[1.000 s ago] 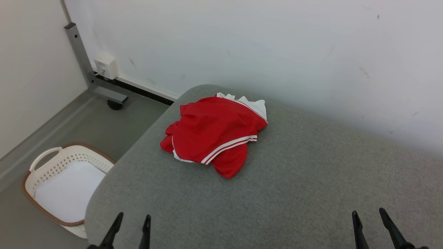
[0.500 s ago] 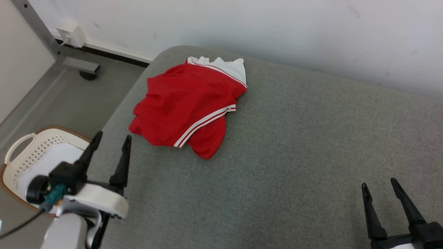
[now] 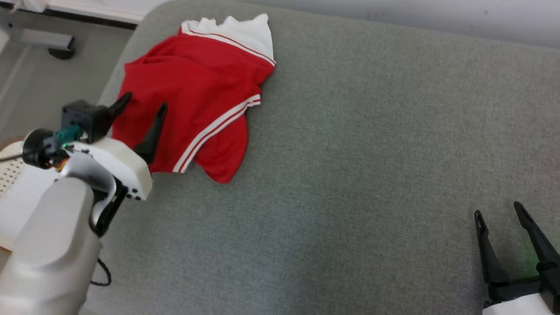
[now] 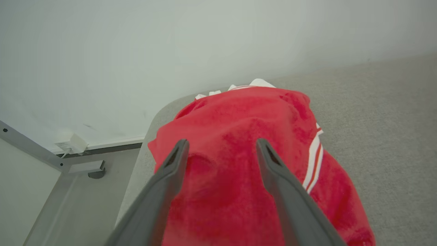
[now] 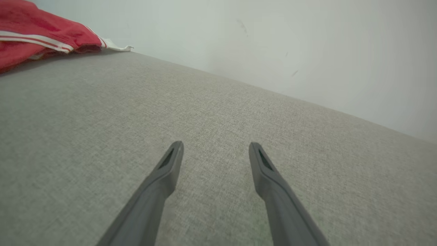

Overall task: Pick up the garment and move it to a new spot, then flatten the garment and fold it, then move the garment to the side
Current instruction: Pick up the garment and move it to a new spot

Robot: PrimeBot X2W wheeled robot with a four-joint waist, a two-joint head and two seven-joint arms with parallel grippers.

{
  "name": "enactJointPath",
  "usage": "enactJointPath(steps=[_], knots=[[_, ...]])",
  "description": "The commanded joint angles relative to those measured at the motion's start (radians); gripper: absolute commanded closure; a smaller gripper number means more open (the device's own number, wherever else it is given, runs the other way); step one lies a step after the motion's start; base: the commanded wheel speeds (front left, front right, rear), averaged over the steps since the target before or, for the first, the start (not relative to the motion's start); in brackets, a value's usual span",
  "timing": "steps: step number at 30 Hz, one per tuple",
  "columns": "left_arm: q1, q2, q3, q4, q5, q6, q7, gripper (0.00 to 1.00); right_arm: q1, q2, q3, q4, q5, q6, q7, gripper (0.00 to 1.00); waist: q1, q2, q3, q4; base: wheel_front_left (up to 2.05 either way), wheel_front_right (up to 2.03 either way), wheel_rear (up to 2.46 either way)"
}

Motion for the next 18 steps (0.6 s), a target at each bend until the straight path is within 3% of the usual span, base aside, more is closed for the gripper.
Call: enactJointPath(steps=[1, 5, 13, 14, 15, 16, 18], knots=[[-0.013, 0.002, -0.005, 0.025, -0.007, 0.003, 0.01, 0.0, -0.013, -0.01, -0.001, -0.008, -0.01, 0.0, 0.001, 0.0, -0.0001, 0.0, 0.031, -0.013, 0.0, 0.0, 0.0], [-0.102, -0.018, -0.024, 0.167, -0.028, 0.003, 0.036, 0.0, -0.013, -0.03, 0.007, -0.019, -0.017, 0.0, 0.001, 0.0, -0.0001, 0.0, 0.074, -0.028, 0.0, 0.0, 0.0], [-0.21, -0.066, -0.046, 0.41, -0.011, 0.013, -0.014, 0.02, 0.012, -0.058, 0.01, -0.024, -0.019, -0.001, 0.005, 0.0, -0.0001, 0.0, 0.111, -0.052, 0.0, 0.0, 0.0], [-0.214, -0.072, -0.049, 0.439, -0.011, 0.013, -0.023, 0.32, 0.014, -0.058, 0.01, -0.024, -0.018, -0.001, 0.005, 0.0, -0.0001, 0.0, 0.11, -0.056, 0.0, 0.0, 0.0], [-0.219, -0.079, -0.052, 0.462, -0.013, 0.013, -0.034, 0.73, 0.017, -0.058, 0.011, -0.024, -0.016, -0.001, 0.005, 0.0, -0.0001, 0.0, 0.107, -0.059, 0.0, 0.0, 0.0], [-0.225, -0.082, -0.053, 0.483, -0.013, 0.012, -0.044, 1.0, 0.02, -0.057, 0.011, -0.025, -0.015, -0.001, 0.005, 0.0, -0.0001, 0.0, 0.105, -0.062, 0.0, 0.0, 0.0], [-0.237, -0.092, -0.053, 0.519, -0.018, 0.012, -0.068, 1.0, 0.023, -0.053, 0.012, -0.026, -0.015, -0.001, 0.005, 0.0, -0.0001, 0.0, 0.099, -0.064, 0.0, 0.0, 0.0]])
